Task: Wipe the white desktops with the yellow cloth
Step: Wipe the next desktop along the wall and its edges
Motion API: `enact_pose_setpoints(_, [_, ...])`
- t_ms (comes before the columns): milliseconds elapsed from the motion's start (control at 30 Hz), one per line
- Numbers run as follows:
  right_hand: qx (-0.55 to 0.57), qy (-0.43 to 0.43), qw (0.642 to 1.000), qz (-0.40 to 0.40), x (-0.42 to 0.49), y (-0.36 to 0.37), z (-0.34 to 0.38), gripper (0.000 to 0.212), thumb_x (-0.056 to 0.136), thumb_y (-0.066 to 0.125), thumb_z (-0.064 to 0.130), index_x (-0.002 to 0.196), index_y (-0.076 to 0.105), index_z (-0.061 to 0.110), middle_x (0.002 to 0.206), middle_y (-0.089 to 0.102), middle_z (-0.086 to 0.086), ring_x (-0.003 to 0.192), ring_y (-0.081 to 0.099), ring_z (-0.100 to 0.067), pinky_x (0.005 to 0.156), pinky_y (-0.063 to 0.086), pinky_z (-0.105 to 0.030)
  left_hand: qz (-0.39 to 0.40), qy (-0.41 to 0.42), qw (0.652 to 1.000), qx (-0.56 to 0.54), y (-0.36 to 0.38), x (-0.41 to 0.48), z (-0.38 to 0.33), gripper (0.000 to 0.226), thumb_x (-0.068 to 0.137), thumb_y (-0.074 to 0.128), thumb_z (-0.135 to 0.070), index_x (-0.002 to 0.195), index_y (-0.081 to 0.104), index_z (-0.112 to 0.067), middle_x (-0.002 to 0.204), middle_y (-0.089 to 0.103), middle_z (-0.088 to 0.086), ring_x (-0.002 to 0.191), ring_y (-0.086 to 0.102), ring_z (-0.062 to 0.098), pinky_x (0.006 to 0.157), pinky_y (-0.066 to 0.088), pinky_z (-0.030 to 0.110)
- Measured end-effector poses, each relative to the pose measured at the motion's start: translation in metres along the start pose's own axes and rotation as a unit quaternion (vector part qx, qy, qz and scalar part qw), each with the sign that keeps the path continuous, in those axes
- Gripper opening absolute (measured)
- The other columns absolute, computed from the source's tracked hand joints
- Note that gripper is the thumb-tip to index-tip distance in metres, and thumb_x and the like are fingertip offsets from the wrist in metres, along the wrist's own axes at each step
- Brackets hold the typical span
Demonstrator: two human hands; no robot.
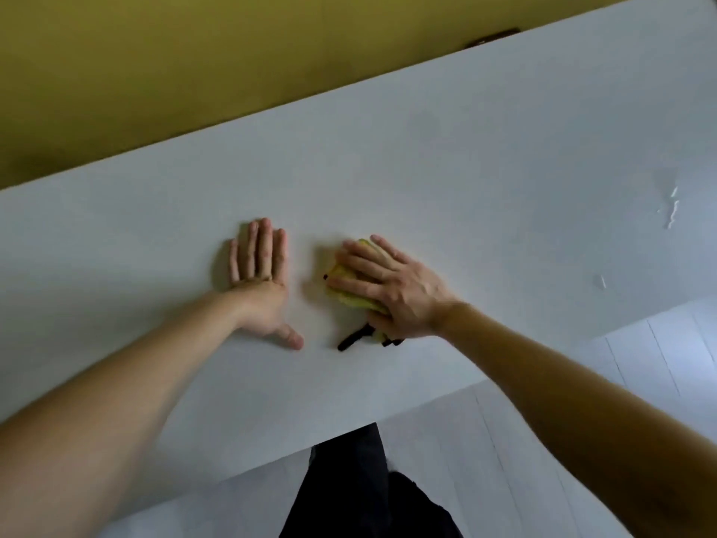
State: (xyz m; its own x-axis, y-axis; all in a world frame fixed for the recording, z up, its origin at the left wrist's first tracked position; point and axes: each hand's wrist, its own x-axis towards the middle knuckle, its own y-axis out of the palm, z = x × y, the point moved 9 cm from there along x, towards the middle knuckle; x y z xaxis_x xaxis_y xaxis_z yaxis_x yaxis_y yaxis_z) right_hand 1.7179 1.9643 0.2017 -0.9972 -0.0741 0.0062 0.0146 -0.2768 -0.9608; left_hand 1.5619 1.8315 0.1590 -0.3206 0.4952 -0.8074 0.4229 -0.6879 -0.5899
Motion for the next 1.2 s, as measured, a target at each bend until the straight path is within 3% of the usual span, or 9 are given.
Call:
enact_pose_setpoints(133, [-0.018, 0.314, 0.942, -0.117, -0.035, -0.058, -0.176, 0.072, 0.098, 0.065, 0.036, 0.166, 0.044, 0.026, 0.173, 0.037, -0.017, 0.165, 0.023, -0.040, 0.134, 0.015, -0.062, 0.001, 0.015, 1.000, -0.002, 0.001, 0.002, -0.004, 0.187, 0.054, 0.084, -0.088, 0.138, -0.059, -0.003, 0.140, -0.069, 0.026, 0.137, -0.060, 0.045, 0.124, -0.021, 0.068])
enact_pose_setpoints(233, [-0.010, 0.446, 0.886, -0.131, -0.028, -0.059, -0.181, 0.076, 0.095, 0.054, 0.044, 0.167, 0.039, 0.024, 0.175, 0.029, -0.019, 0.166, 0.015, -0.040, 0.135, 0.009, -0.060, 0.006, 0.016, 1.000, -0.015, -0.002, -0.002, -0.007, 0.186, 0.056, 0.085, -0.087, 0.137, -0.060, -0.003, 0.137, -0.071, 0.024, 0.134, -0.062, 0.044, 0.124, -0.023, 0.067])
enact_pose_setpoints(433, [0.016, 0.032, 0.999, 0.013, 0.035, 0.006, 0.046, 0.067, 0.107, 0.054, 0.045, 0.169, 0.037, 0.026, 0.177, 0.027, -0.017, 0.168, 0.010, -0.036, 0.135, 0.010, -0.058, 0.038, 0.010, 0.999, -0.026, -0.021, -0.016, -0.013, 0.183, 0.059, 0.097, -0.069, 0.148, -0.050, -0.005, 0.150, -0.063, 0.022, 0.144, -0.054, 0.043, 0.130, -0.014, 0.062])
enact_pose_setpoints(567, [-0.037, -0.061, 0.996, 0.060, 0.032, -0.005, -0.017, 0.079, 0.098, 0.052, 0.048, 0.171, 0.029, 0.032, 0.179, 0.023, -0.010, 0.168, 0.010, -0.032, 0.135, 0.003, -0.059, -0.096, 0.052, 0.991, -0.078, -0.077, -0.012, 0.004, 0.117, 0.074, 0.092, -0.061, 0.162, 0.031, -0.015, 0.163, 0.021, 0.010, 0.155, 0.022, 0.035, 0.124, 0.035, 0.047])
enact_pose_setpoints(667, [-0.029, 0.129, 0.990, -0.043, 0.023, -0.043, -0.139, 0.079, 0.092, 0.066, 0.035, 0.167, 0.041, 0.027, 0.172, 0.038, -0.015, 0.164, 0.026, -0.038, 0.131, 0.014, -0.068, -0.306, 0.044, 0.938, -0.159, -0.119, -0.006, 0.026, 0.052, 0.097, 0.073, -0.049, 0.136, 0.065, -0.015, 0.135, 0.057, 0.008, 0.131, 0.054, 0.034, 0.105, 0.050, 0.046])
enact_pose_setpoints(833, [-0.003, 0.478, 0.868, -0.135, 0.003, -0.068, -0.207, 0.073, 0.098, 0.045, 0.041, 0.168, 0.036, 0.023, 0.177, 0.025, -0.016, 0.167, 0.009, -0.036, 0.134, 0.007, -0.059, -0.471, -0.020, 0.875, -0.108, -0.110, 0.011, 0.036, 0.046, 0.110, 0.046, -0.040, 0.149, 0.056, -0.018, 0.157, 0.049, 0.013, 0.147, 0.046, 0.038, 0.120, 0.037, 0.053])
enact_pose_setpoints(1033, [0.051, 0.061, 0.996, -0.027, 0.070, -0.006, 0.008, 0.074, 0.097, 0.064, 0.033, 0.167, 0.043, 0.020, 0.172, 0.037, -0.021, 0.166, 0.017, -0.039, 0.135, 0.011, -0.059, -0.505, -0.045, 0.856, -0.103, -0.087, 0.017, 0.026, 0.054, 0.115, 0.040, -0.037, 0.166, 0.041, -0.021, 0.176, 0.030, 0.012, 0.165, 0.024, 0.035, 0.130, 0.020, 0.061])
enact_pose_setpoints(1133, [-0.018, -0.045, 0.998, 0.038, 0.070, -0.009, -0.021, 0.077, 0.099, 0.053, 0.044, 0.171, 0.031, 0.030, 0.177, 0.028, -0.014, 0.168, 0.014, -0.033, 0.135, 0.000, -0.060, -0.521, -0.045, 0.843, -0.122, -0.090, 0.014, 0.028, 0.054, 0.113, 0.044, -0.036, 0.165, 0.045, -0.020, 0.176, 0.031, 0.011, 0.165, 0.024, 0.032, 0.130, 0.021, 0.061])
enact_pose_setpoints(1200, [-0.057, 0.010, 0.998, 0.023, 0.063, -0.026, -0.088, 0.078, 0.097, 0.057, 0.042, 0.170, 0.033, 0.030, 0.176, 0.031, -0.011, 0.167, 0.017, -0.033, 0.133, 0.001, -0.065, -0.533, -0.043, 0.833, -0.140, -0.091, 0.012, 0.029, 0.054, 0.111, 0.046, -0.036, 0.163, 0.047, -0.020, 0.175, 0.033, 0.011, 0.165, 0.024, 0.031, 0.130, 0.022, 0.061])
